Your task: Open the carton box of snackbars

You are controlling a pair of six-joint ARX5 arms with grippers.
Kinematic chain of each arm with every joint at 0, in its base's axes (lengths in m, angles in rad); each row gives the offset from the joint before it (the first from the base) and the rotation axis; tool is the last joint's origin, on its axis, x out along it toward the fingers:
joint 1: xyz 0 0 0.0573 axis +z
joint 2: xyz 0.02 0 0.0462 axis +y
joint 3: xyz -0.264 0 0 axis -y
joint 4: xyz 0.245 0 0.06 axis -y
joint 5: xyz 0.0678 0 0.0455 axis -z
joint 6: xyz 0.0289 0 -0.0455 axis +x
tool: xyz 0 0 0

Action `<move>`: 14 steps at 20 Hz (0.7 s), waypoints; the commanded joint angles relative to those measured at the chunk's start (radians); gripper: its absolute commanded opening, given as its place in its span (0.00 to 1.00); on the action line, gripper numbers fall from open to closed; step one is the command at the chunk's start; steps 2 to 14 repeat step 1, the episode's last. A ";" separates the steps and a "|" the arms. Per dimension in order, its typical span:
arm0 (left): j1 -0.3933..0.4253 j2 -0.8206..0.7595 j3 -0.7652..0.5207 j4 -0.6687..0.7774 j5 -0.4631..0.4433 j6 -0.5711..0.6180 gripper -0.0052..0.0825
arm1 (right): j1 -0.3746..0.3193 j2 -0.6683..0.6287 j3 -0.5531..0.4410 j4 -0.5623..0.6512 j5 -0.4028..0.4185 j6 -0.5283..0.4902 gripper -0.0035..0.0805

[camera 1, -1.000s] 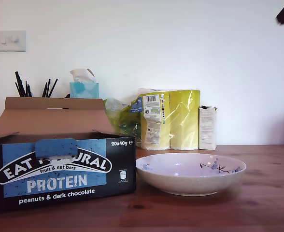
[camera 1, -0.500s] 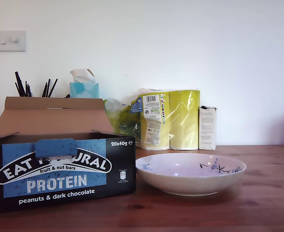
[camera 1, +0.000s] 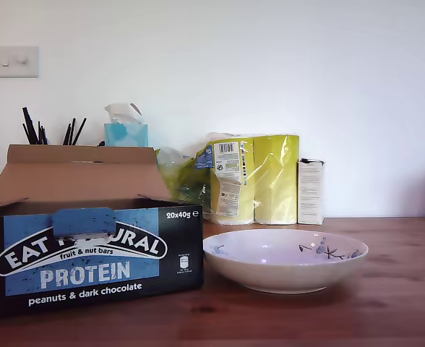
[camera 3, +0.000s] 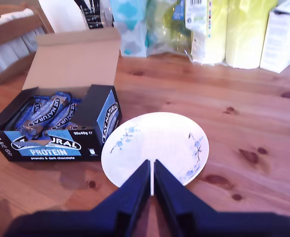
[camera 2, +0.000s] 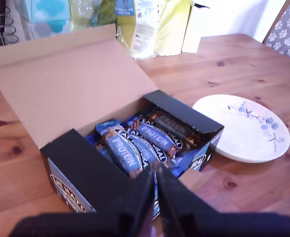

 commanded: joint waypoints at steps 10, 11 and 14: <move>-0.003 0.002 -0.013 0.004 0.000 -0.003 0.03 | 0.005 0.000 -0.023 0.003 0.000 0.002 0.03; -0.003 0.002 -0.013 0.004 0.000 -0.003 0.03 | 0.005 0.000 -0.023 0.003 0.000 0.002 0.03; -0.003 0.002 -0.013 0.004 0.000 -0.003 0.03 | 0.005 0.000 -0.023 0.003 0.000 0.002 0.03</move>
